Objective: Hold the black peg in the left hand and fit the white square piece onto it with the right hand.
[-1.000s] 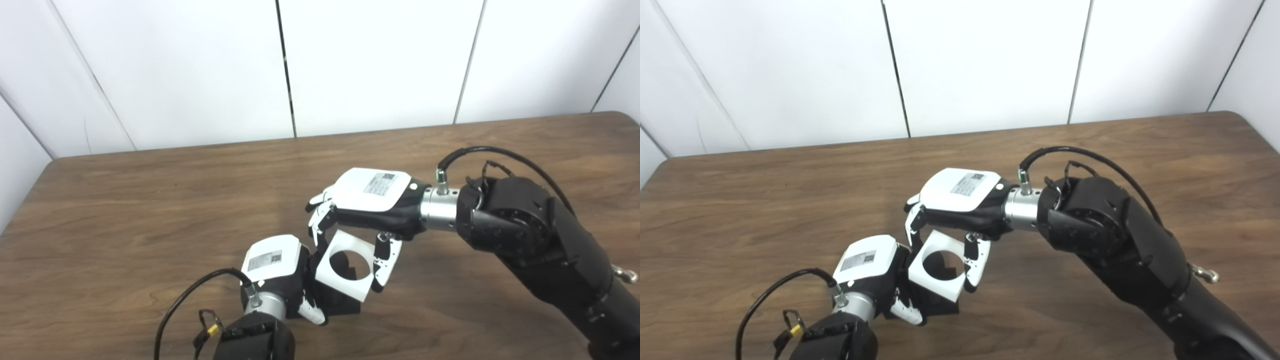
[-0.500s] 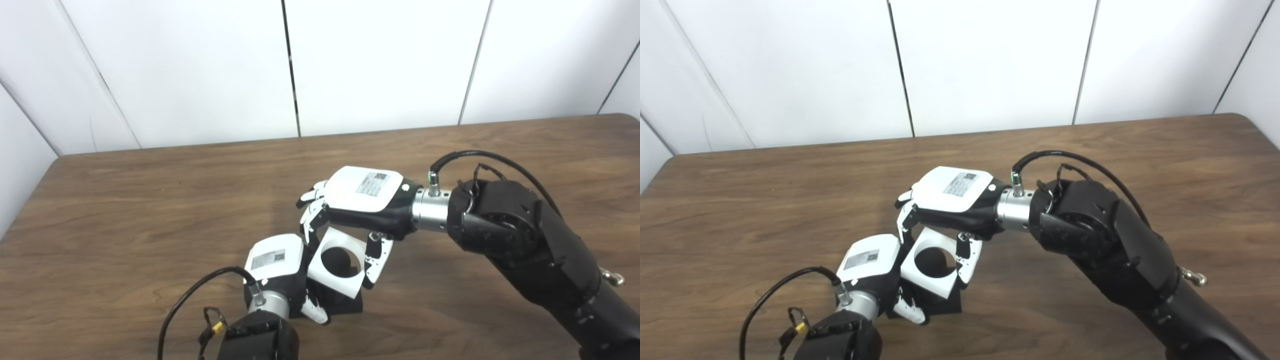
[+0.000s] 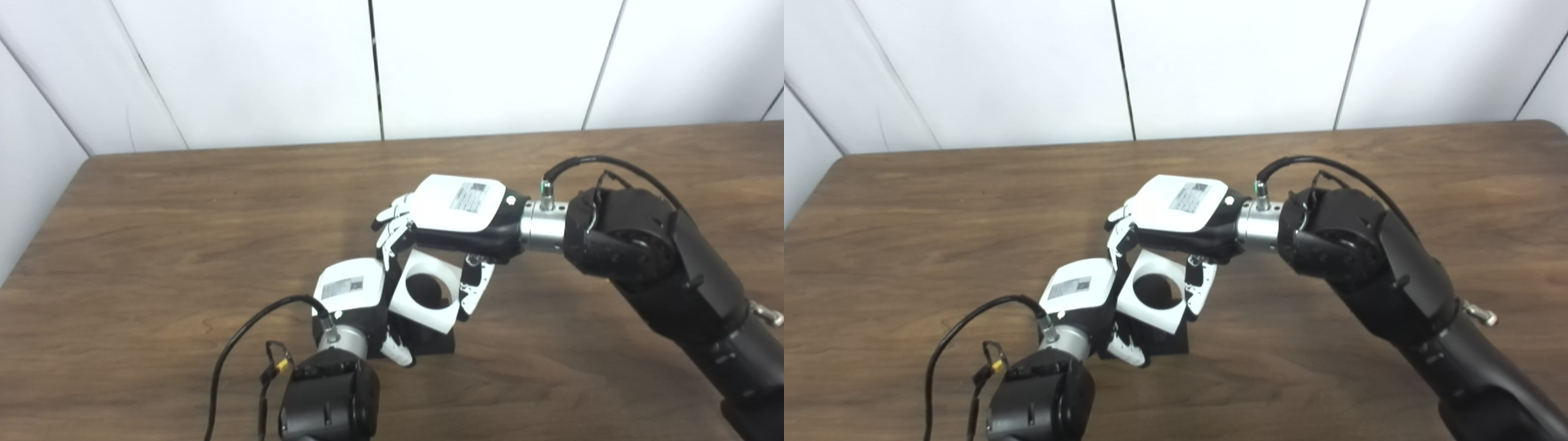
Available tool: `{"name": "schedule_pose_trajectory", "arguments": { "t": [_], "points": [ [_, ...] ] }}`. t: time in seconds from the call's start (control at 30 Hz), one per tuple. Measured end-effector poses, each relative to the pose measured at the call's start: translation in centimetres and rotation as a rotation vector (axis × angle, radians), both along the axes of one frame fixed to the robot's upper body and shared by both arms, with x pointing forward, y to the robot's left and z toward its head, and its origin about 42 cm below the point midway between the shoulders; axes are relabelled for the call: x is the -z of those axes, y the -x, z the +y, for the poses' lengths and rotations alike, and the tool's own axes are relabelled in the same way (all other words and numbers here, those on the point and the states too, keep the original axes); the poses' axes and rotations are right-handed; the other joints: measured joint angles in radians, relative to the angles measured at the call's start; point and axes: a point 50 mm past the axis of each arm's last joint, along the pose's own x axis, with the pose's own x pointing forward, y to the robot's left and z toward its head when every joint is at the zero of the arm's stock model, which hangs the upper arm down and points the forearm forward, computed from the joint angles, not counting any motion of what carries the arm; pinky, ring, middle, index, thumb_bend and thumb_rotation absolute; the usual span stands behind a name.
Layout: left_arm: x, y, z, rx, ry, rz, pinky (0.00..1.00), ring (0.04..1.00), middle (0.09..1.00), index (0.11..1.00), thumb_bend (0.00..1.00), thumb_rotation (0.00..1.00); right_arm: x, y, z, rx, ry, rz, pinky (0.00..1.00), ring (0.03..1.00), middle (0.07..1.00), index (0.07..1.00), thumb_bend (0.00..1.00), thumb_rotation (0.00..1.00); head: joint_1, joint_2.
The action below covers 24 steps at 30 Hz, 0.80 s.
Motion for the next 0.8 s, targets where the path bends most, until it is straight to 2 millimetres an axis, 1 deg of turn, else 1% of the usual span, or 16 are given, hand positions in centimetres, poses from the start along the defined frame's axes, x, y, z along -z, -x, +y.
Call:
{"name": "schedule_pose_trajectory", "arguments": {
  "t": [0.07, 0.17, 0.27, 0.37, 0.4, 0.47, 0.53, 0.57, 0.6, 0.63, 0.7, 0.8],
  "points": [
    [0.0, 0.0, -0.1, 0.006, -0.003, 0.002, 0.78, 0.888, 0.889, 0.782, 0.85, 0.15, 0.3, -0.2, -0.3, -0.04, -0.012, -0.021, 0.86, 0.865, 0.756, 0.483, 0.52, 0.14, 0.0, 0.0],
    [-0.2, 0.0, -0.5, 0.036, -0.013, 0.016, 0.76, 0.877, 0.894, 0.773, 0.84, 0.19, 0.4, -0.5, -0.6, -0.084, -0.016, -0.053, 0.85, 0.852, 0.752, 0.482, 0.52, 0.14, -0.009, 0.008],
    [-0.4, -0.1, -0.8, 0.066, -0.021, 0.029, 0.76, 0.88, 0.903, 0.786, 0.86, 0.18, 0.2, -0.5, -0.9, -0.102, -0.003, -0.077, 0.83, 0.848, 0.758, 0.483, 0.52, 0.13, -0.008, 0.009],
    [-0.3, -0.1, -0.8, 0.087, 0.004, 0.046, 0.8, 0.894, 0.889, 0.723, 0.85, 0.16, 0.3, -0.4, -1.3, -0.105, -0.013, -0.085, 0.81, 0.835, 0.756, 0.483, 0.52, 0.13, -0.008, 0.009],
    [-0.3, -0.2, -0.8, 0.095, 0.018, 0.055, 0.83, 0.898, 0.881, 0.675, 0.85, 0.14, 0.4, -0.4, -1.4, -0.108, -0.015, -0.088, 0.81, 0.834, 0.76, 0.483, 0.52, 0.13, -0.008, 0.012],
    [-0.2, -0.3, -0.7, 0.103, 0.043, 0.064, 0.89, 0.926, 0.891, 0.625, 0.82, 0.1, 0.5, -0.3, -1.5, -0.109, -0.016, -0.089, 0.8, 0.843, 0.774, 0.483, 0.52, 0.13, -0.005, 0.014],
    [-0.2, -0.4, -0.5, 0.109, 0.069, 0.073, 0.91, 0.935, 0.895, 0.595, 0.81, 0.09, 0.7, -0.3, -1.6, -0.109, -0.016, -0.09, 0.81, 0.849, 0.78, 0.484, 0.52, 0.13, -0.005, 0.015],
    [-0.2, -0.4, -0.4, 0.112, 0.08, 0.076, 0.93, 0.942, 0.894, 0.543, 0.67, 0.08, 0.7, -0.3, -1.7, -0.109, -0.017, -0.091, 0.81, 0.855, 0.788, 0.484, 0.52, 0.13, -0.008, 0.018],
    [-0.2, -0.5, -0.3, 0.115, 0.097, 0.083, 0.94, 0.944, 0.888, 0.513, 0.6, 0.07, 0.7, -0.3, -1.8, -0.11, -0.019, -0.09, 0.81, 0.858, 0.791, 0.484, 0.52, 0.13, -0.008, 0.018],
    [-0.2, -0.5, -0.2, 0.116, 0.117, 0.091, 0.95, 0.945, 0.883, 0.495, 0.55, 0.06, 0.8, -0.2, -1.8, -0.113, -0.019, -0.087, 0.81, 0.859, 0.792, 0.484, 0.52, 0.13, -0.008, 0.02],
    [-0.1, -0.6, 0.0, 0.12, 0.147, 0.106, 0.97, 0.949, 0.893, 0.488, 0.53, 0.06, 0.8, -0.1, -1.9, -0.118, -0.016, -0.084, 0.81, 0.861, 0.791, 0.484, 0.52, 0.13, -0.008, 0.021],
    [-0.1, -0.7, 0.0, 0.124, 0.16, 0.116, 0.97, 0.956, 0.913, 0.493, 0.52, 0.06, 0.6, -0.1, -1.9, -0.127, -0.007, -0.09, 0.8, 0.857, 0.784, 0.483, 0.52, 0.13, -0.008, 0.026]
  ]
}}
